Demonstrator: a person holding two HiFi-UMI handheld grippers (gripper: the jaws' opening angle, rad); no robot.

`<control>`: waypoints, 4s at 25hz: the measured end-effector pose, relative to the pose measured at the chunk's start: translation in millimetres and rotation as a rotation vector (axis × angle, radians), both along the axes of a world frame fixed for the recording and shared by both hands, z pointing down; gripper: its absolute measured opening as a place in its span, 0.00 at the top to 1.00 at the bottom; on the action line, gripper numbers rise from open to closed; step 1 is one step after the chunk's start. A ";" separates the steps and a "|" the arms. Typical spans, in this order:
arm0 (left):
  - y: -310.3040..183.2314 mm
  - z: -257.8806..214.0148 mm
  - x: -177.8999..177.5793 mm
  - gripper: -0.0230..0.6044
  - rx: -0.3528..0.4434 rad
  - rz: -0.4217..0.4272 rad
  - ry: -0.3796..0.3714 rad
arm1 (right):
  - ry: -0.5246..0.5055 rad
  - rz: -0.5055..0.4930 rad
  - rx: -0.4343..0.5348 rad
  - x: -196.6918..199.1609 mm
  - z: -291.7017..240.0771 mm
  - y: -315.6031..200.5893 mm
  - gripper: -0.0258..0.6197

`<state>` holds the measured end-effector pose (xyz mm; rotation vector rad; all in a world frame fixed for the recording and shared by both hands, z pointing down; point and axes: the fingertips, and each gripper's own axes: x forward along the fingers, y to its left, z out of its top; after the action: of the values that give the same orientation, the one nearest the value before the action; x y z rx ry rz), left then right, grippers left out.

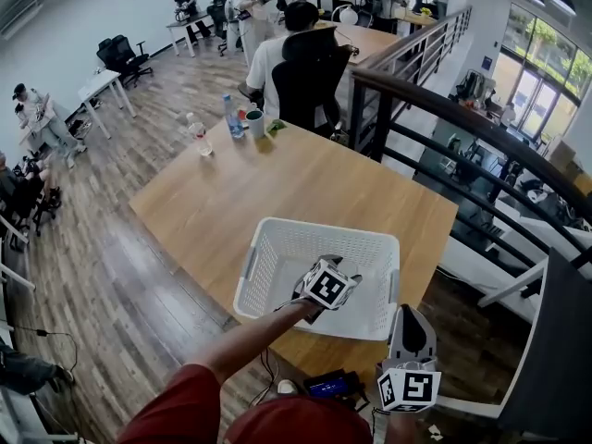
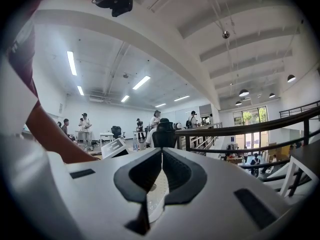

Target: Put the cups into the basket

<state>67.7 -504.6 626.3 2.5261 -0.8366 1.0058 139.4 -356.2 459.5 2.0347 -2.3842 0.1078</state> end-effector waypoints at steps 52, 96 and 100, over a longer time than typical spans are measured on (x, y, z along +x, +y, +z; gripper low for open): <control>3.6 -136.5 -41.9 0.40 0.212 -0.146 0.344 | 0.059 -0.007 0.025 -10.6 -20.5 4.8 0.94; 93.4 -239.2 -187.1 0.41 0.517 -0.357 0.516 | 0.128 -0.126 0.065 -78.9 -47.3 -10.7 0.94; 102.1 -241.7 -190.8 0.41 0.543 -0.369 0.528 | 0.135 -0.133 0.064 -82.8 -51.7 -10.2 0.94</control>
<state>-123.1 -402.5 384.5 2.6890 -1.4604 -0.0280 56.6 -366.4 407.8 1.8361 -2.4599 -0.1045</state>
